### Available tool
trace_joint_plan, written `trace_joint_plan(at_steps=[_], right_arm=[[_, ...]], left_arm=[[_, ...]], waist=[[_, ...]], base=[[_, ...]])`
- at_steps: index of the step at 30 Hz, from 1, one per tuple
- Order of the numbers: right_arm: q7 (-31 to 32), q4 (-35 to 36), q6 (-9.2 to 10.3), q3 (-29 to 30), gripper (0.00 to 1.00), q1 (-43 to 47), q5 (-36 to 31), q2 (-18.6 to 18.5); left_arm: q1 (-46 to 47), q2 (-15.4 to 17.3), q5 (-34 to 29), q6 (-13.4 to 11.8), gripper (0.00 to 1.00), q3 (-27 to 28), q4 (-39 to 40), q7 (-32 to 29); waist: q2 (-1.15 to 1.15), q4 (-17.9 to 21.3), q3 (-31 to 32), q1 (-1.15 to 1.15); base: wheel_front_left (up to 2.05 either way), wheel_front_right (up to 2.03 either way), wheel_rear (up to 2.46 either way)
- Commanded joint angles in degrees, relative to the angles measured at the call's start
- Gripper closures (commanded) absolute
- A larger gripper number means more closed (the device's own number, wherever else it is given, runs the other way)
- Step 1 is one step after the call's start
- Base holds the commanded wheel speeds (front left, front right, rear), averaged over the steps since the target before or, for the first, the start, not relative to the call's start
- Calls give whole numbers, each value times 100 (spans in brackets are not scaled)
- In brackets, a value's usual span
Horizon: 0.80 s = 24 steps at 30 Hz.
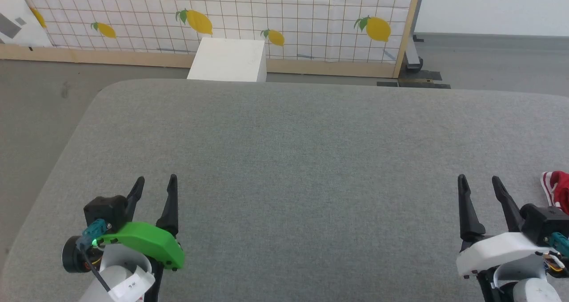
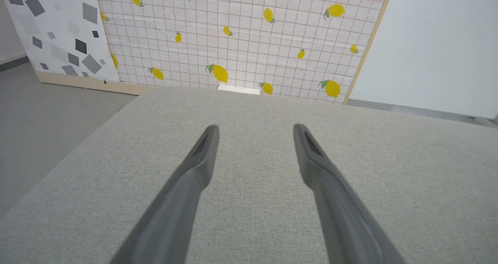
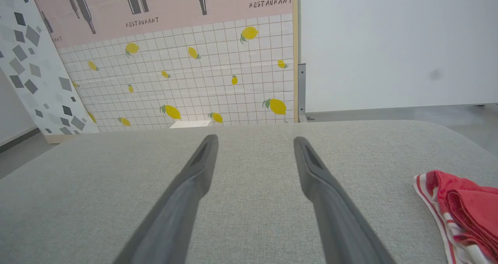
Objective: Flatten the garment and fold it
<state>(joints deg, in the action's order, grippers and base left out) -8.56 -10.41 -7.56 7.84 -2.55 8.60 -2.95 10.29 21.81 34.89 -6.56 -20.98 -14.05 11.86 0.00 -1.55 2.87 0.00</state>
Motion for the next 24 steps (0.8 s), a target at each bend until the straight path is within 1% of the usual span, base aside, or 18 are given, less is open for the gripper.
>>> trace_joint_plan(at_steps=[1,24], right_arm=[[-2,-3,8,-8,0,47,34,7],[-20,-56,8,-53,0,-76,112,7]], left_arm=[[-32,31,43,29,0,-8,-14,-3],[93,40,68,-31,0,-79,-14,2]], waist=[[0,1,-10,0],[0,38,-178,0]], base=[[0,0,0],[0,0,0]])
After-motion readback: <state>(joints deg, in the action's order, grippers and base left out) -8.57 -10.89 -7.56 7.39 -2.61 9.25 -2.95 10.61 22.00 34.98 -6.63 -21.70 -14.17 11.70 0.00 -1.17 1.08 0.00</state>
